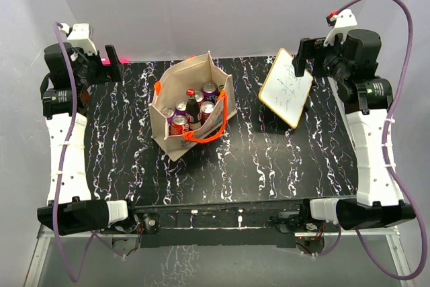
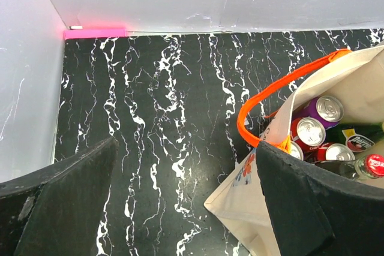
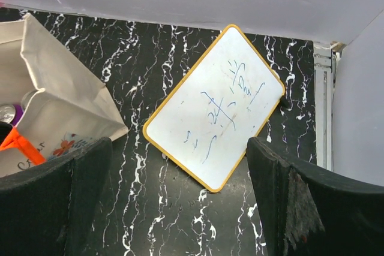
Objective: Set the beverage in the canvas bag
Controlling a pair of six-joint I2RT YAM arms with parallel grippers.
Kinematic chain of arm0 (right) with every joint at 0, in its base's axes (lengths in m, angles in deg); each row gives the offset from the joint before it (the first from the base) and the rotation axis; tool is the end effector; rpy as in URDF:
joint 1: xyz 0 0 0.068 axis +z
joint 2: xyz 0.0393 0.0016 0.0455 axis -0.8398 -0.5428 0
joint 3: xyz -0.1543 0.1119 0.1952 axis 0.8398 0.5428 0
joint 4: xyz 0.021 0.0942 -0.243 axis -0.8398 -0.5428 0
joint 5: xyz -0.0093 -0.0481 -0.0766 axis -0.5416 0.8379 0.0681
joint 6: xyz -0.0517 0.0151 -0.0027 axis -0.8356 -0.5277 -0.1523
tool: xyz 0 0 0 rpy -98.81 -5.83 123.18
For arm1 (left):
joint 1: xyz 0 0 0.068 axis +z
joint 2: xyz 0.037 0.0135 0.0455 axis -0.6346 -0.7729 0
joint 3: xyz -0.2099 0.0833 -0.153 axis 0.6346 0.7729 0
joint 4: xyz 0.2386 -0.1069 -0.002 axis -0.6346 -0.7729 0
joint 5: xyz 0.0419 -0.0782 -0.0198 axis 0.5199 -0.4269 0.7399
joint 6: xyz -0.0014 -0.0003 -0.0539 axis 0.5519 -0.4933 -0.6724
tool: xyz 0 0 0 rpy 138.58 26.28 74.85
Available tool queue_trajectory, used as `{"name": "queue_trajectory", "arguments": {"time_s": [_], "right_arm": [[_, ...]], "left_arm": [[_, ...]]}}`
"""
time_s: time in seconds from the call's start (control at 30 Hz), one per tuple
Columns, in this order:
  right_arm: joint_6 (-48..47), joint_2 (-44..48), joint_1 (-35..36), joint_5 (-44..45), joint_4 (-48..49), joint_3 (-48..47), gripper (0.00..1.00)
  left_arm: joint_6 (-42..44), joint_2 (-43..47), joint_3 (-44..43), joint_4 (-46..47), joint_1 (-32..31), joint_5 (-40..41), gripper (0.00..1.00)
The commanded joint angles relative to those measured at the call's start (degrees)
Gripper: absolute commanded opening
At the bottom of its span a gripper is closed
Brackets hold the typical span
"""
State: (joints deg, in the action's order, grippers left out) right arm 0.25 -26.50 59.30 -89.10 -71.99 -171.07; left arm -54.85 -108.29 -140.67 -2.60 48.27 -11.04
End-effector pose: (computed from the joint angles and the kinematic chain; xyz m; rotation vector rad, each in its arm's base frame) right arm 0.2455 0.0141 0.4865 -0.1569 1.9354 0.1392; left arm 0.2606 0.0327 0.4756 0.0227 1.7840 -0.0882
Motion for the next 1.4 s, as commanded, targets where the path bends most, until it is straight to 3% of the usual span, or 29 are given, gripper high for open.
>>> {"name": "queue_trajectory", "arguments": {"time_s": [0.0,0.17,0.37,0.57,0.83,1.37], "right_arm": [[-1.5,3.4,-0.2,-1.7,2.1,0.7,0.98],[-2.9,3.9,-0.3,0.6,3.4,3.0,0.98],[-2.0,4.4,-0.7,-5.0,5.0,5.1,0.98],[-3.5,5.5,-1.0,-1.5,6.1,7.6,0.98],[-4.1,8.1,-1.9,-1.6,6.9,9.3,0.98],[-6.0,13.6,-5.4,-2.2,8.7,12.6,0.98]], "left_arm": [[1.1,4.0,3.0,0.8,0.2,0.7,0.97],[1.3,4.7,6.2,4.8,0.2,0.2,0.97],[2.2,7.7,9.3,10.3,0.2,-2.6,0.97],[2.9,9.2,8.4,9.2,0.6,1.8,0.97],[1.3,12.7,12.2,11.2,4.6,-2.2,0.97],[2.3,11.3,10.2,9.0,6.5,-5.5,0.97]]}}
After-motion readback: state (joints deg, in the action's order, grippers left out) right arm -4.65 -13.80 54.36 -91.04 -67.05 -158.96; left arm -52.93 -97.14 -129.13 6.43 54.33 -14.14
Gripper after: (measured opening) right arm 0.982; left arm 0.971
